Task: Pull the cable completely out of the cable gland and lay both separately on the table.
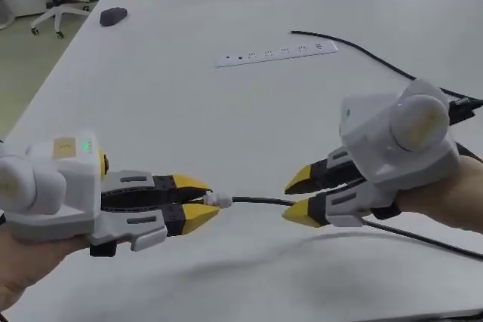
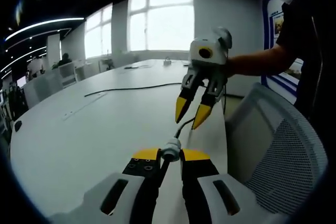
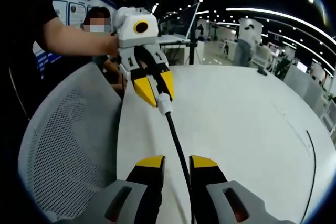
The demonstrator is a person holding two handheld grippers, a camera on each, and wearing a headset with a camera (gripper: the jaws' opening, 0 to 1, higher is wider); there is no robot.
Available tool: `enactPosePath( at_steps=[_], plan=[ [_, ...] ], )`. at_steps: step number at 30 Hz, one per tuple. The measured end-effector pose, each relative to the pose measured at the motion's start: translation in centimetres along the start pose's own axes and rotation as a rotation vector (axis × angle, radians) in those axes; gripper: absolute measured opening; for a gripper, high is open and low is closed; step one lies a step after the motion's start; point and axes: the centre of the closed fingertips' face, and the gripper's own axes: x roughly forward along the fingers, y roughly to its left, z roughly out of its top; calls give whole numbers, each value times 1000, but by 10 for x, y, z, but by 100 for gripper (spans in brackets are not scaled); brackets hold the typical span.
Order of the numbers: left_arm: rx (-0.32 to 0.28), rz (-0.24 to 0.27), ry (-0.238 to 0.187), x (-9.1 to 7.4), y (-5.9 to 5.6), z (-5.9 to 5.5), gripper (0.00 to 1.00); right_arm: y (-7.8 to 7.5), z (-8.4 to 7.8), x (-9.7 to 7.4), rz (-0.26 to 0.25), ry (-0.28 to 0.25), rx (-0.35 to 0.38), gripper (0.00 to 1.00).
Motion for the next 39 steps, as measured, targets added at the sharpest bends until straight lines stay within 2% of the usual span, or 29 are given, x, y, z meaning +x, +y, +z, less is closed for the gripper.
enactPosePath(
  at_steps=[2, 6, 12, 15, 16, 17, 28, 39],
  plan=[
    [7, -2, -2, 1, -2, 2, 15, 4, 6, 6, 32, -3, -14, 11],
    [8, -7, -1, 1, -4, 2, 15, 6, 20, 14, 38, -22, -46, 12],
    [8, -13, -3, 2, -6, 2, 15, 12, 29, 23, 63, -24, -72, 8],
    [13, -17, -9, 3, -7, 4, 15, 13, 29, 25, 71, -14, -82, 3],
    [27, -16, -7, 4, -7, 4, 15, 11, 29, 26, 51, -15, -105, 1],
    [29, -10, -6, 4, -6, 4, 15, 13, 28, 26, 64, -8, -109, 1],
    [55, -16, 10, -1, -9, -2, 15, 17, 26, 30, 75, 15, -124, 0],
    [27, 26, -6, -24, -1, -7, 15, 13, 16, 26, 77, 59, -137, 0]
  ],
)
